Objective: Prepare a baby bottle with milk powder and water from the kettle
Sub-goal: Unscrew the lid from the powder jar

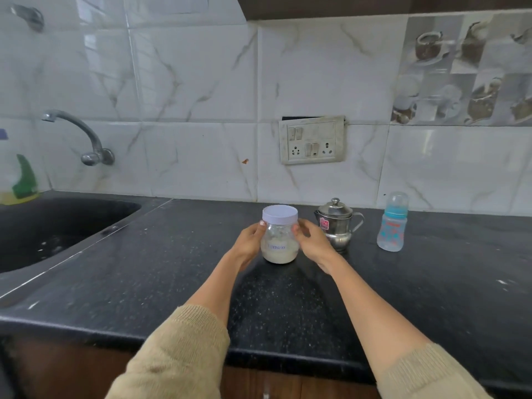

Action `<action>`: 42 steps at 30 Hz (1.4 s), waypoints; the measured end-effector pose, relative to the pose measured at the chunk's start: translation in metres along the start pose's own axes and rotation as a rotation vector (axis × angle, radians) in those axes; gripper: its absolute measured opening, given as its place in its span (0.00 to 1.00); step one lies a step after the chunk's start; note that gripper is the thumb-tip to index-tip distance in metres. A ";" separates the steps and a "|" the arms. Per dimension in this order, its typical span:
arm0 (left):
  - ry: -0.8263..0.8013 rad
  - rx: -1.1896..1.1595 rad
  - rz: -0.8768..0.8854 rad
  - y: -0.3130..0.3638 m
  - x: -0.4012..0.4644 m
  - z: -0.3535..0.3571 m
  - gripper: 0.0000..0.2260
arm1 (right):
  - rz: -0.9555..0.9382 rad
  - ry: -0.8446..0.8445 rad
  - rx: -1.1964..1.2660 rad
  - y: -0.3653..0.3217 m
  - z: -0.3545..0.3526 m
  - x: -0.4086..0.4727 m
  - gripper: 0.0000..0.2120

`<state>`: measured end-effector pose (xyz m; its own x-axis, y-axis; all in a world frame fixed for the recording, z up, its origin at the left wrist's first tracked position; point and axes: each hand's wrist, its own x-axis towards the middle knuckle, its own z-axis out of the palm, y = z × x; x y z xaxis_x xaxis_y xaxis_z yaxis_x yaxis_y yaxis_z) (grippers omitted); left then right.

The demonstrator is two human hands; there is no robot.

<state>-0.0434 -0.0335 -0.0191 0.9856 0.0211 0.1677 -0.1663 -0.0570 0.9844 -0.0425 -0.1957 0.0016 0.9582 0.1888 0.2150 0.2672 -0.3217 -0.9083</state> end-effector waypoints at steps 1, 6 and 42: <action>-0.013 -0.005 0.005 0.004 -0.014 0.006 0.21 | 0.013 0.006 0.018 -0.001 -0.005 -0.012 0.25; -0.073 0.024 0.038 0.013 -0.072 0.031 0.21 | 0.030 0.028 0.138 0.000 -0.021 -0.069 0.23; 0.388 0.450 0.165 -0.007 -0.110 0.067 0.44 | 0.135 -0.210 -1.052 -0.130 -0.019 -0.052 0.23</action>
<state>-0.1482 -0.1023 -0.0474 0.8511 0.3327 0.4062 -0.2034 -0.5042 0.8393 -0.1254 -0.1813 0.1153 0.9764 0.2149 -0.0203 0.2104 -0.9683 -0.1345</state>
